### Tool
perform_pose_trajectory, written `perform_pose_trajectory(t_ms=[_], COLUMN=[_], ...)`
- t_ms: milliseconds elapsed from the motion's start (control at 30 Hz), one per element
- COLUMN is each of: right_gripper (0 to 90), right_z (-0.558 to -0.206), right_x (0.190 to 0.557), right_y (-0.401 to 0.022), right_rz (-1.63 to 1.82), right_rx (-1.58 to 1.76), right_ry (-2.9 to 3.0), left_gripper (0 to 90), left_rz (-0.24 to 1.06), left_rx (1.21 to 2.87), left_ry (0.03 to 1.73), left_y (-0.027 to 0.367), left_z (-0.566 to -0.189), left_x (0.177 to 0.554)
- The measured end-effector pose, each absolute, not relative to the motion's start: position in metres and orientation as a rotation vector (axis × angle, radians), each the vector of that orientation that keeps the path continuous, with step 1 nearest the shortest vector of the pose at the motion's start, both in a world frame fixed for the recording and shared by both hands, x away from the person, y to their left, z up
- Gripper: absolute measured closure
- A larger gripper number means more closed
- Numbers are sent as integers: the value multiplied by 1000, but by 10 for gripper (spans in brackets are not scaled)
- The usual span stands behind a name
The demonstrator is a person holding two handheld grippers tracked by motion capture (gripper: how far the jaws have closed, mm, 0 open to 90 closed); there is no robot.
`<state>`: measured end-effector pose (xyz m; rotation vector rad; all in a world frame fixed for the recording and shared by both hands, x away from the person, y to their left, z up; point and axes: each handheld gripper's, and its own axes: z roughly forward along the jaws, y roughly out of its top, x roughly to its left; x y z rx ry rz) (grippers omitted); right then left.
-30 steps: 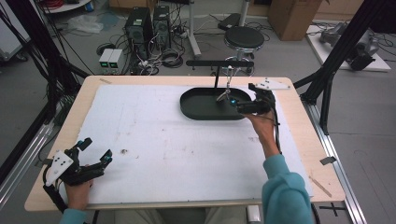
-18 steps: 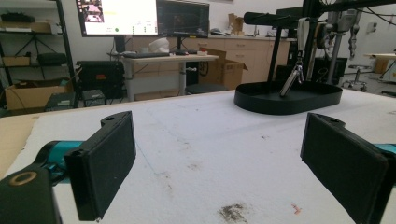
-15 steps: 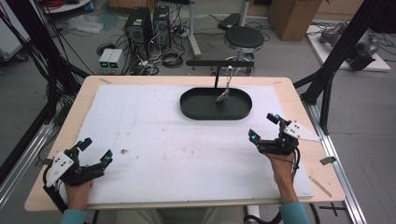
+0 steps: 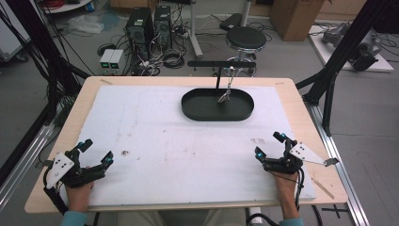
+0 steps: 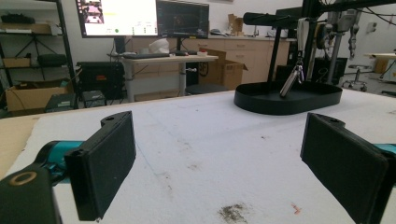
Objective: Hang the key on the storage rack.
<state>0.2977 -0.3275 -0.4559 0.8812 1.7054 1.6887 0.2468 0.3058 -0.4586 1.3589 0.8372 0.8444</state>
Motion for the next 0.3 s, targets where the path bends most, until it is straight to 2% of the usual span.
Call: perform_pose_trajectory(t_ms=[300], right_gripper=[8], right_z=[-457], right_x=[296], right_y=[-326], right_rz=[1665], right_rx=[854], right_ry=[1688], left_gripper=[108], left_rz=[849], left_rx=[1353], left_ry=[832], left_y=[306], left_z=[-459], left_x=[246])
